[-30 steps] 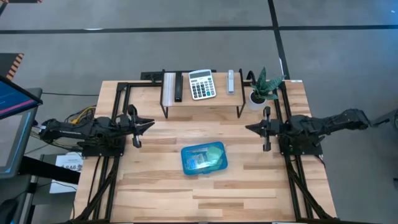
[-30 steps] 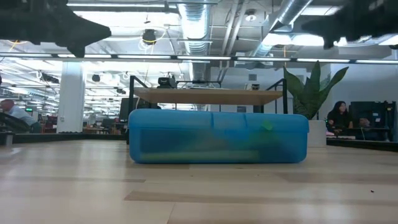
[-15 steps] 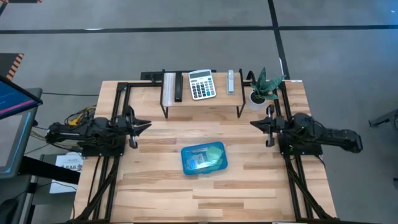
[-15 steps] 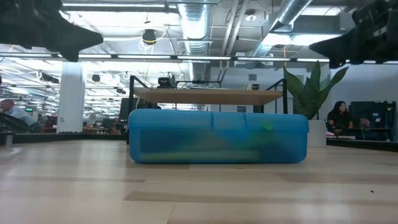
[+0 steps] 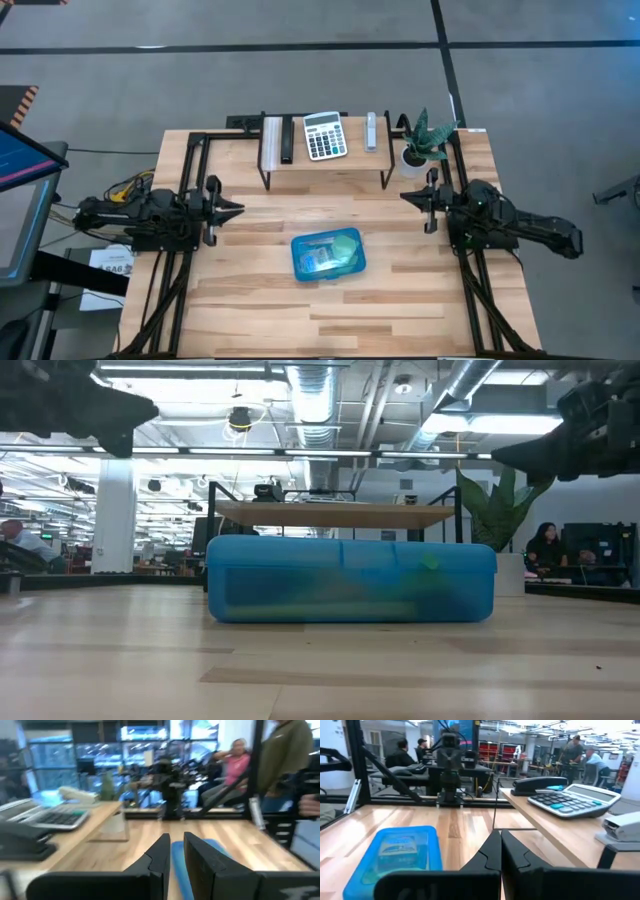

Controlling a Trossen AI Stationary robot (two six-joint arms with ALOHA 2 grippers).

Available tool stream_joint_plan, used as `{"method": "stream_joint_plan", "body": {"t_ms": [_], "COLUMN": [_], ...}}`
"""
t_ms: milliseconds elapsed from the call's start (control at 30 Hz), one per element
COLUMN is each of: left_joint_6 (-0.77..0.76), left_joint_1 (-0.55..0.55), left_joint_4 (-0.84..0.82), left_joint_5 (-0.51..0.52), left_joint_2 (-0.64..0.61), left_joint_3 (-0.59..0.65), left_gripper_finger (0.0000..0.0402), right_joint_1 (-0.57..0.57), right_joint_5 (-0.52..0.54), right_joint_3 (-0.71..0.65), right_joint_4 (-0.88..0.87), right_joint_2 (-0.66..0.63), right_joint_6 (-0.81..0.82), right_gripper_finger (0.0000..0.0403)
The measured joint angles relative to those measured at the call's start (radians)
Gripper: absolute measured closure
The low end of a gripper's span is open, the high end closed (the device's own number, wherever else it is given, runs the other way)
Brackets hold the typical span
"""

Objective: Pack school essentials
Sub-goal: Return to Home Position

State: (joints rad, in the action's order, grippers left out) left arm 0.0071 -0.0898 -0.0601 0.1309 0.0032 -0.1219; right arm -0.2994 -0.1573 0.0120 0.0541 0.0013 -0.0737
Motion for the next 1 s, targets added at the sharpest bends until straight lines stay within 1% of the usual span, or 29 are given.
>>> {"method": "stream_joint_plan", "body": {"t_ms": [67, 200, 367, 600, 1000], "left_joint_6": [0.004, 0.000, -0.035, -0.037, -0.032], "left_joint_1": [0.000, 0.000, 0.000, 0.000, 0.000], "left_joint_4": [0.055, 0.132, 0.127, 0.129, 0.135], "left_joint_5": [-0.038, -0.039, -0.041, -0.041, -0.048], "left_joint_2": [0.000, 0.001, 0.002, 0.001, 0.001], "left_joint_3": [0.036, 0.110, 0.111, 0.112, 0.113], "left_gripper_finger": [0.0359, 0.0359, 0.0359, 0.0359, 0.0359], "right_joint_1": [-0.004, -0.004, -0.002, -0.002, -0.003], "right_joint_5": [-0.010, -0.055, -0.055, -0.073, -0.073], "right_joint_3": [0.000, 0.001, 0.001, 0.001, 0.001], "right_joint_4": [-0.002, -0.005, -0.006, -0.016, -0.019], "right_joint_2": [0.000, 0.000, 0.000, 0.000, 0.007], "right_joint_6": [0.011, 0.021, 0.037, 0.043, 0.021], "right_gripper_finger": [0.0395, 0.0395, 0.0395, 0.0395, 0.0395]}}
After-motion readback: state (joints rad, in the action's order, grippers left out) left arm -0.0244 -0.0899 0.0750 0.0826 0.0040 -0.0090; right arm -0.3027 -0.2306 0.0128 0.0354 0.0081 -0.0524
